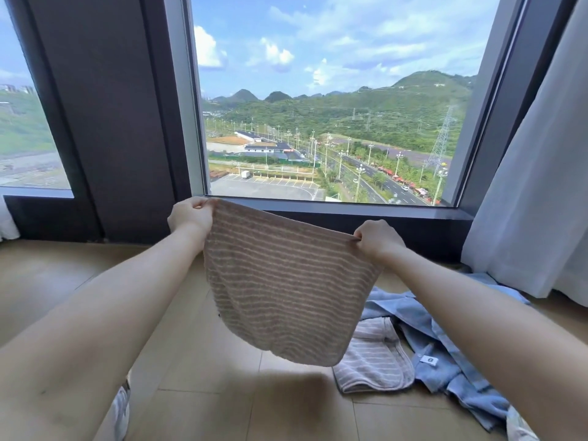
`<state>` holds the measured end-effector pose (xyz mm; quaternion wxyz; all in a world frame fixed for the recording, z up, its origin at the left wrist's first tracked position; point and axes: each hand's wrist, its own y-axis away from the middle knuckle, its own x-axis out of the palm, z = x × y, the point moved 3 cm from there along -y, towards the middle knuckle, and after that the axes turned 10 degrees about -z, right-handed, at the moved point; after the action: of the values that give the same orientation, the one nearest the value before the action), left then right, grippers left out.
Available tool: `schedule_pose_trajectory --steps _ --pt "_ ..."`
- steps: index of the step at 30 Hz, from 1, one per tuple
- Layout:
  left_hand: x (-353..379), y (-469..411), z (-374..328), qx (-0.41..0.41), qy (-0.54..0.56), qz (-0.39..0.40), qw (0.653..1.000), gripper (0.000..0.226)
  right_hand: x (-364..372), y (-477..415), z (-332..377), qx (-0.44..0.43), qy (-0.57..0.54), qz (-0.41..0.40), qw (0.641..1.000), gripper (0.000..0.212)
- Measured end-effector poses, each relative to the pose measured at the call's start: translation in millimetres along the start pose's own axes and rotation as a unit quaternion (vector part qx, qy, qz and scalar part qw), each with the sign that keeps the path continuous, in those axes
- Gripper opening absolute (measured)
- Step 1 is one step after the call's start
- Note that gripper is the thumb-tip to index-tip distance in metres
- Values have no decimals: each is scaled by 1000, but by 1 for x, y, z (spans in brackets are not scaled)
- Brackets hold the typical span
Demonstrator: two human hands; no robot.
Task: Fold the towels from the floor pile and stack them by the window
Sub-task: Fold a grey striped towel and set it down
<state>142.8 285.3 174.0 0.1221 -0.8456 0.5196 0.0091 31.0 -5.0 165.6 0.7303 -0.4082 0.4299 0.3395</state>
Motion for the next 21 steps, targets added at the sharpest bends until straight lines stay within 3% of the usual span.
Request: schedule_pose_trajectory --steps 6,10,14,21 --pt "-21 -13 11 -55 -20 -28 998 8 -12 -1 -6 -4 -129 -13 991 17" --pt "-26 -16 13 -80 -38 -17 996 18 -22 -5 -11 57 -171 -61 982 27" --pt "-15 -6 11 -106 -45 66 991 10 -13 2 0 135 -268 -16 954 43" --pt "29 44 -11 -82 -39 253 963 16 9 16 44 147 -369 91 913 29"
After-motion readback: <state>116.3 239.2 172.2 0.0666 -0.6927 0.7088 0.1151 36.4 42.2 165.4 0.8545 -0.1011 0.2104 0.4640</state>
